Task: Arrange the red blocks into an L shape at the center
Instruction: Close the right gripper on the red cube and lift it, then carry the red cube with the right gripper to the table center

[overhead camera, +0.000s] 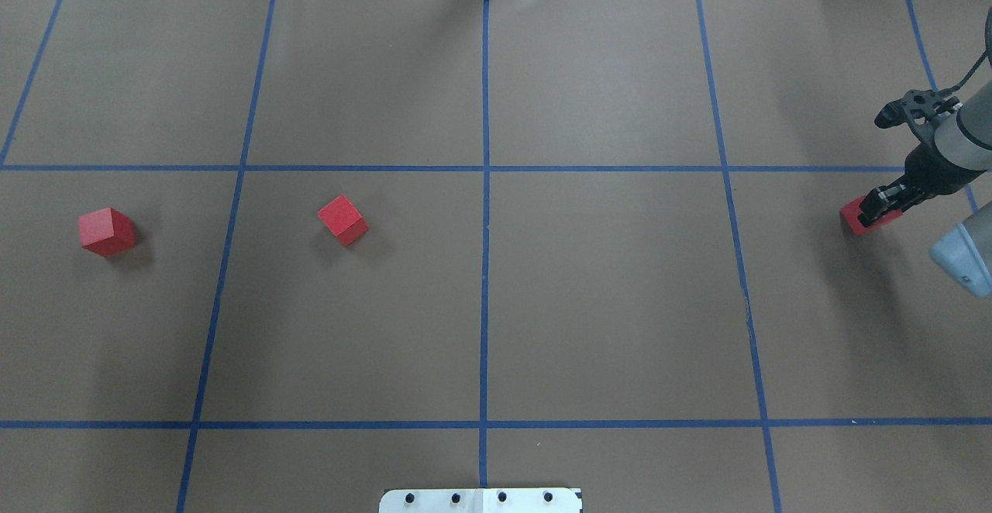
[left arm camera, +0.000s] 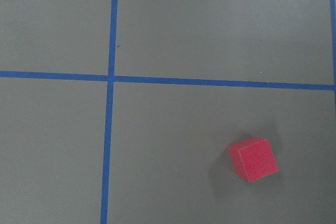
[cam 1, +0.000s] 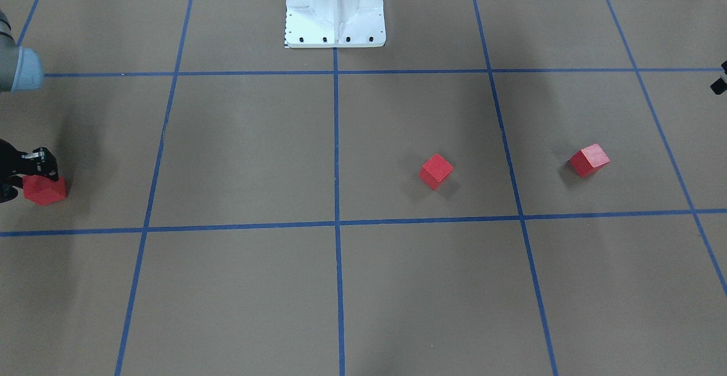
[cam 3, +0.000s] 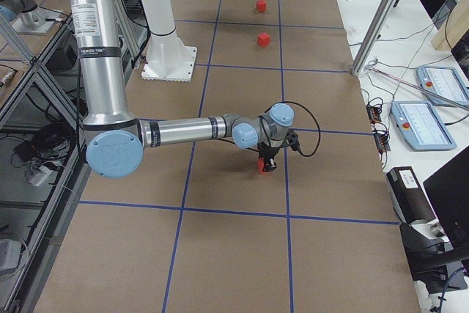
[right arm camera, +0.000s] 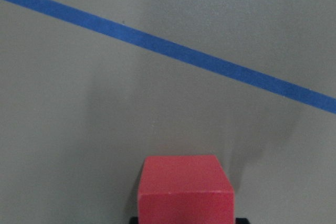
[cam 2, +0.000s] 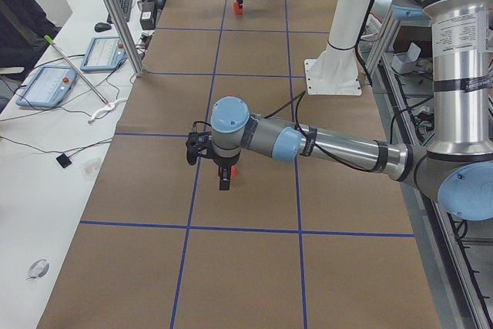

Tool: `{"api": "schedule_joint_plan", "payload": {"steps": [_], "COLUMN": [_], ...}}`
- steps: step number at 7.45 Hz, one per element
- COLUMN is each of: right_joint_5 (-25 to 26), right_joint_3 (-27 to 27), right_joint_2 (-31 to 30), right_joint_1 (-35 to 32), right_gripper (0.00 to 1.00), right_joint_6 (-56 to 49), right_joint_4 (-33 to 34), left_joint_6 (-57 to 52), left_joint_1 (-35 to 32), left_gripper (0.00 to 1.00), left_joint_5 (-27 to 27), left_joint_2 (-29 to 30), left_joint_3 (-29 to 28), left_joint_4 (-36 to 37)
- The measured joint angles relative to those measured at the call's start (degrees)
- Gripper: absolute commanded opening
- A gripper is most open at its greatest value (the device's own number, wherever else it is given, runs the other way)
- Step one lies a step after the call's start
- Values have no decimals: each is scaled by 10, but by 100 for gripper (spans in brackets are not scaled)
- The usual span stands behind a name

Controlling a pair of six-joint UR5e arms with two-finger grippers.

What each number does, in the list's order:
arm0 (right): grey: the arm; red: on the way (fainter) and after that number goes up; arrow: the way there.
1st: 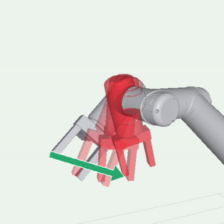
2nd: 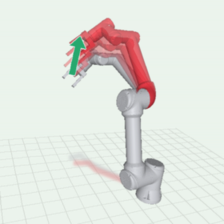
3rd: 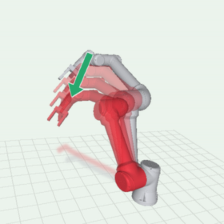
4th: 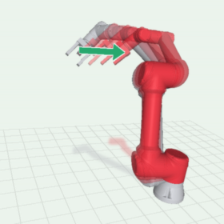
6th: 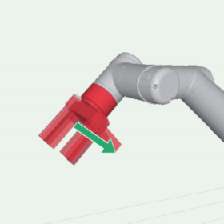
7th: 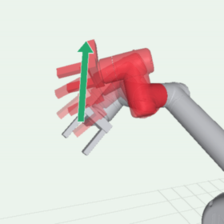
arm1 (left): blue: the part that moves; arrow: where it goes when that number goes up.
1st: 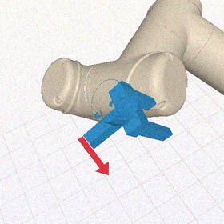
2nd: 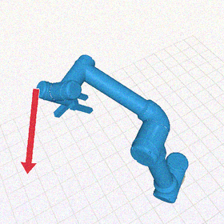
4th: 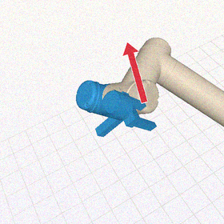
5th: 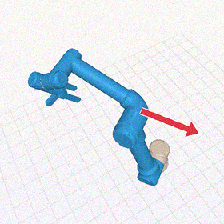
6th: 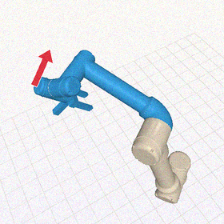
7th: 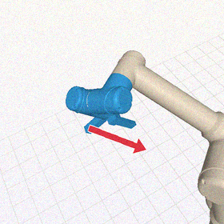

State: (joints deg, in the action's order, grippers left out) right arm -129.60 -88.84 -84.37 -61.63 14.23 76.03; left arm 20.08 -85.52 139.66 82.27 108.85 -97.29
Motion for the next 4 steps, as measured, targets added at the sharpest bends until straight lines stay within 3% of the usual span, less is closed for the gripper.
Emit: {"api": "schedule_joint_plan", "payload": {"steps": [1, 4], "right_joint_5": [-5, -10], "right_joint_3": [-29, -140], "right_joint_2": [3, 52], "right_joint_1": [-1, 29], "right_gripper": [0, 0], "right_joint_6": [20, 217], "right_joint_4": [11, 58], "left_joint_6": [0, 0], "left_joint_1": [0, 0], "left_gripper": [100, 100], "left_joint_5": [0, -1], "left_joint_2": [0, -4], "left_joint_3": [0, 0], "left_joint_4": [0, -2]}}
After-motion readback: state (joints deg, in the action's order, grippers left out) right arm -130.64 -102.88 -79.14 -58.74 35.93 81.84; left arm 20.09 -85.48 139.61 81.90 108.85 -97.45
